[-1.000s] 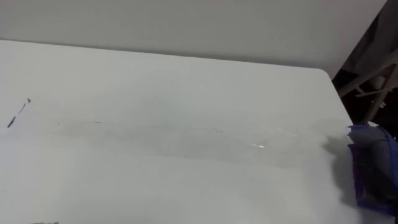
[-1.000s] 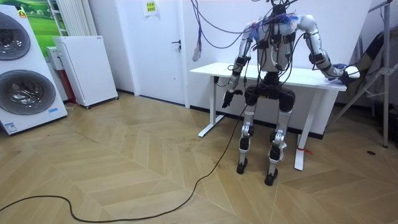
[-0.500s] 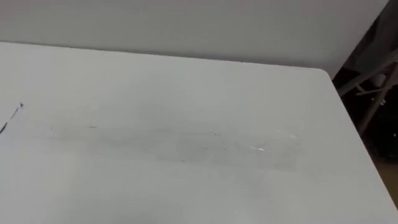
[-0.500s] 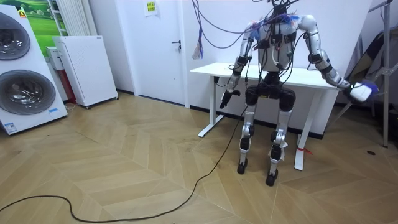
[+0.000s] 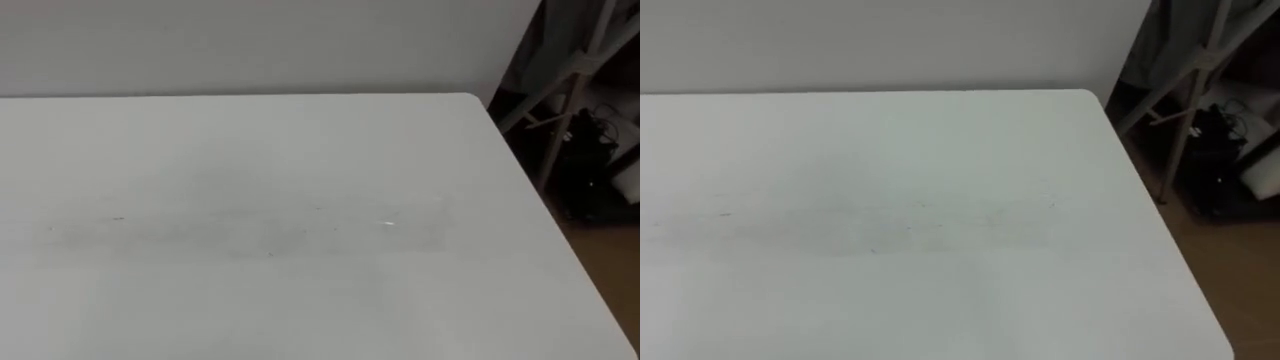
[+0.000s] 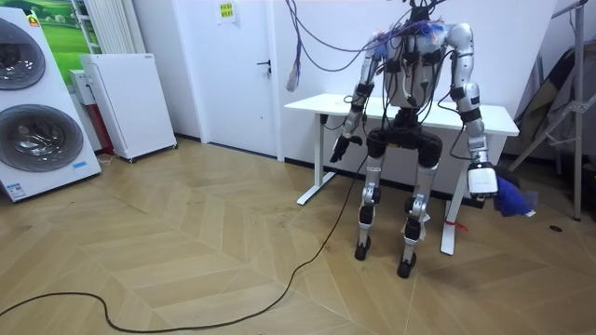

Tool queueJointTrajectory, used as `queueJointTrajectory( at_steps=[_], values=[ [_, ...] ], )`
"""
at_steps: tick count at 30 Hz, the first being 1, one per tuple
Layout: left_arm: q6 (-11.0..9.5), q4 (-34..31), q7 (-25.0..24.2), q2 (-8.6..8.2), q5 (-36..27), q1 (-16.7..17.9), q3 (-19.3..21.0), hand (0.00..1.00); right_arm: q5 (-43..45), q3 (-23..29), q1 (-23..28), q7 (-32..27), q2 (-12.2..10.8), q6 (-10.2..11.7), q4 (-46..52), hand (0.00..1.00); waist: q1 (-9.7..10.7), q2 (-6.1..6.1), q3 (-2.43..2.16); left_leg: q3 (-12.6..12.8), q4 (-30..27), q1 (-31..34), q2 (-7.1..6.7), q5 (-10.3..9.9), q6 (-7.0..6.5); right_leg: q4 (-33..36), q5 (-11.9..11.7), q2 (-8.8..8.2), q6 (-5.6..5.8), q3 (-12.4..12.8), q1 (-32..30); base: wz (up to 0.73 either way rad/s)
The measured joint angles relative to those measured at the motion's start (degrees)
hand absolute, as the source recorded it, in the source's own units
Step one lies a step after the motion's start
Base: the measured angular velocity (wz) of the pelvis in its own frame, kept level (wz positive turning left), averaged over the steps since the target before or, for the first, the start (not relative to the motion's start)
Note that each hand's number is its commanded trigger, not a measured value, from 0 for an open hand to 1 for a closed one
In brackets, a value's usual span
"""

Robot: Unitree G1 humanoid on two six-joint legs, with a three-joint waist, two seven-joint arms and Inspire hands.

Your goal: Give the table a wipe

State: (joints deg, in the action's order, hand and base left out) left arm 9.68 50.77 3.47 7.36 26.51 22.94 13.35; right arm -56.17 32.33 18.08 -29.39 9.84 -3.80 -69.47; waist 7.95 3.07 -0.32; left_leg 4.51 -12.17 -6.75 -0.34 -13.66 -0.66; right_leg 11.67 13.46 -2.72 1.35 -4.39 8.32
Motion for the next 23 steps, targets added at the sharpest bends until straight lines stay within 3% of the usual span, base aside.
queueJointTrajectory(
  at_steps=[6,9,11,14,16,23],
  values=[
    [0.4,-0.1,0.0,-0.07,0.2,0.2,0.1,0.0,2.5,-0.2,0.0,4.9,-0.3,-2.6,-5.2,0.0,0.5,-0.16,0.0,-0.1,0.9,-0.5,0.01,0.0,0.04,-0.3,0.2,-0.04,-0.17,-0.2,0.3,-0.01],
    [0.7,0.1,0.0,-0.06,0.3,0.2,0.0,0.0,16.5,-6.4,0.0,8.9,-0.1,-4.9,-7.7,0.0,-0.6,-0.1,-0.06,0.0,0.8,-0.9,0.01,0.0,0.04,-0.8,0.2,-0.04,-0.2,-0.1,0.6,-0.08],
    [1.9,0.7,0.1,0.1,0.3,-0.8,-1.5,0.0,27.8,-13.3,-0.8,11.3,0.1,-6.9,-7.7,0.0,-2.2,-0.22,-0.05,0.0,0.9,-0.9,0.0,-0.1,0.01,-0.9,0.2,0.01,-0.19,0.2,0.4,-0.04],
    [2.8,1.6,0.4,0.01,0.1,-1.1,-4.4,0.0,40.8,-19.4,-2.8,13.3,0.1,-8.4,-7.7,0.0,-3.7,-0.37,-0.01,0.0,1.2,-1.7,0.04,-0.1,0.01,-1.0,0.1,0.17,-0.21,0.4,0.6,-0.04],
    [3.0,2.3,0.4,-0.47,0.1,-1.1,-5.6,0.0,45.8,-21.0,-4.1,14.1,0.1,-8.7,-7.7,0.0,-4.2,-0.74,-0.18,-0.2,1.3,-1.9,0.03,-0.1,0.04,-1.0,0.1,0.18,-0.21,0.3,0.9,0.0],
    [3.1,2.3,1.0,-2.39,0.1,-2.3,-8.6,0.0,58.0,-31.6,-5.9,16.2,-0.9,-8.9,-4.1,0.0,-7.0,-1.9,-0.03,-1.3,1.1,-1.6,0.05,-0.1,0.06,-0.9,0.1,0.15,-0.22,-0.8,1.1,0.06]
  ],
)
